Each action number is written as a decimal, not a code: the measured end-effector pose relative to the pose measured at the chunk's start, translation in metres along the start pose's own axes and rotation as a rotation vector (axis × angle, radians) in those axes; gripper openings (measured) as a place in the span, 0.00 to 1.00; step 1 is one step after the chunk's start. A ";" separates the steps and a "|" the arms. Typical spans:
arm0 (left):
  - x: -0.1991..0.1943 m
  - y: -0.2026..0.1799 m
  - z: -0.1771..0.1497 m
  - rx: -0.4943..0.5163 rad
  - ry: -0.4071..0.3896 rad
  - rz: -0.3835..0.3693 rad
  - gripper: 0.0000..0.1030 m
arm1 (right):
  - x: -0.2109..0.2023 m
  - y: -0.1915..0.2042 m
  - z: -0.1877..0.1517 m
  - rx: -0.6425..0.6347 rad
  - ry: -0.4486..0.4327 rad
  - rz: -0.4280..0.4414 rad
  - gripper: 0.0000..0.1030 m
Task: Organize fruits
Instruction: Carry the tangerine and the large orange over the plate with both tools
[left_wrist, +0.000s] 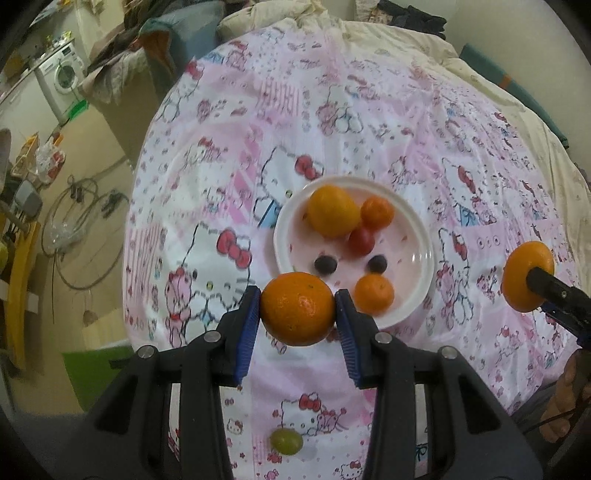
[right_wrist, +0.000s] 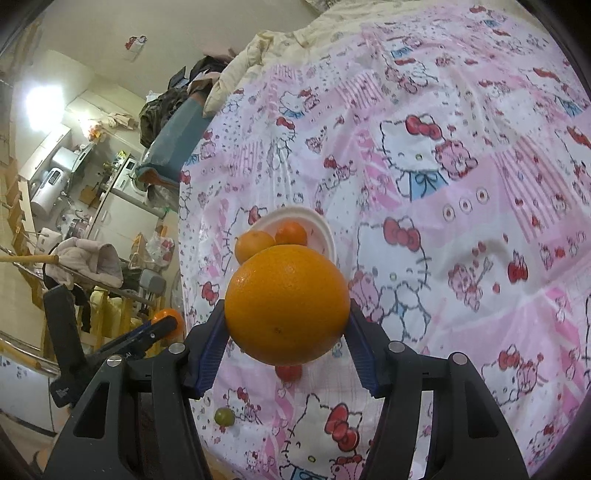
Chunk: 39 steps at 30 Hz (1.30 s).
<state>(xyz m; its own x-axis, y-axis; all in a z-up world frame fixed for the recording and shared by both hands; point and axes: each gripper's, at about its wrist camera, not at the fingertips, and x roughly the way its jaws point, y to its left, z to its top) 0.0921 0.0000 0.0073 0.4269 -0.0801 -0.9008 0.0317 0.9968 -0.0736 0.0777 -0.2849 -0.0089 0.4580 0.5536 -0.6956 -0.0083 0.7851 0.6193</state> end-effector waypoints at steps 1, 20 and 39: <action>0.000 -0.001 0.003 0.007 -0.001 -0.001 0.35 | 0.001 0.000 0.002 -0.004 -0.002 -0.004 0.61; 0.039 -0.015 0.034 0.058 0.029 0.001 0.35 | 0.045 -0.009 0.038 -0.042 0.032 -0.049 0.61; 0.100 -0.020 0.032 0.061 0.095 -0.034 0.36 | 0.126 -0.001 0.044 -0.108 0.191 -0.042 0.61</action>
<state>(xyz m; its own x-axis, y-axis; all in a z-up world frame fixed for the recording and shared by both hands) 0.1631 -0.0276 -0.0673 0.3373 -0.1109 -0.9348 0.1009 0.9916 -0.0813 0.1747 -0.2281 -0.0807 0.2829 0.5545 -0.7826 -0.0933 0.8280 0.5530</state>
